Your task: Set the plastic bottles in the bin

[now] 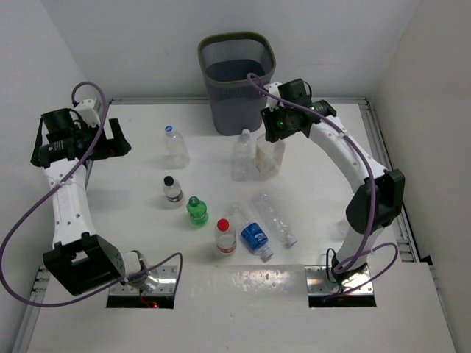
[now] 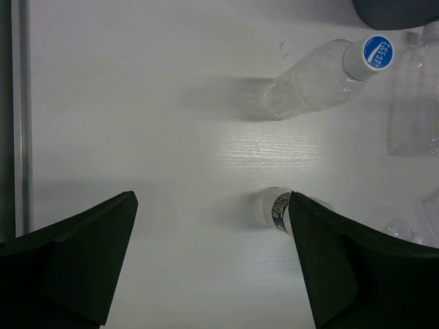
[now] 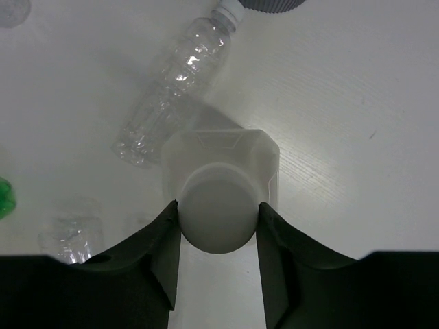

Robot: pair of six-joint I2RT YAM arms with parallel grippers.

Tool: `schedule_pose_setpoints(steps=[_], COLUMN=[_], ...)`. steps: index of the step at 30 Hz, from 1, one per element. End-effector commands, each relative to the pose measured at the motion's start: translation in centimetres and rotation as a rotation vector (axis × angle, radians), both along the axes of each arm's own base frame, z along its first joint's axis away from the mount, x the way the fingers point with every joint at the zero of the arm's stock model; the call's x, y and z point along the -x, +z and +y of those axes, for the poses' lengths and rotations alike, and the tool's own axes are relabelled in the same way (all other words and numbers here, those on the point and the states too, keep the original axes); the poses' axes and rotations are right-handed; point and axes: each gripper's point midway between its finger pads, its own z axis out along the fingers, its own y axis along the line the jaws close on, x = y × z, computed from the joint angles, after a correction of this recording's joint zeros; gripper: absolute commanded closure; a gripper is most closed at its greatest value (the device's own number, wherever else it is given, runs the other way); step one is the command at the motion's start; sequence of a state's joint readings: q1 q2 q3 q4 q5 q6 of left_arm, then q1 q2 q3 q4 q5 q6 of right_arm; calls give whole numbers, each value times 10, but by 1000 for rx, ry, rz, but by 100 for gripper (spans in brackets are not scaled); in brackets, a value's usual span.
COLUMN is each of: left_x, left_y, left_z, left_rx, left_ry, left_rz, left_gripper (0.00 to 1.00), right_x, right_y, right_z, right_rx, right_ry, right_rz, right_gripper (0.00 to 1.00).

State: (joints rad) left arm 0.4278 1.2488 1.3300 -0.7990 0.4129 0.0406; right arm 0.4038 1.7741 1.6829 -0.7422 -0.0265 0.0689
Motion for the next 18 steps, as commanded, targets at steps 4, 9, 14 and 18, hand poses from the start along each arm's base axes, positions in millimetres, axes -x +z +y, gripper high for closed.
schedule_pose_setpoints(steps=[4, 9, 14, 18], left_x=[-3, -4, -9, -11], left_y=[9, 10, 14, 13], left_z=[4, 1, -5, -12], left_rx=[-24, -19, 4, 33], left_ry=[-16, -37, -82, -115], left_rz=[-42, -49, -65, -70], left_gripper=[1, 1, 1, 1], right_x=[-7, -3, 11, 16], right_y=[70, 181, 319, 394], right_z=[7, 6, 7, -1], right_rx=[-49, -215, -421, -566], right_ry=[39, 50, 71, 35], right_rz=[-167, -377, -756, -1014], right_gripper=[100, 100, 100, 100])
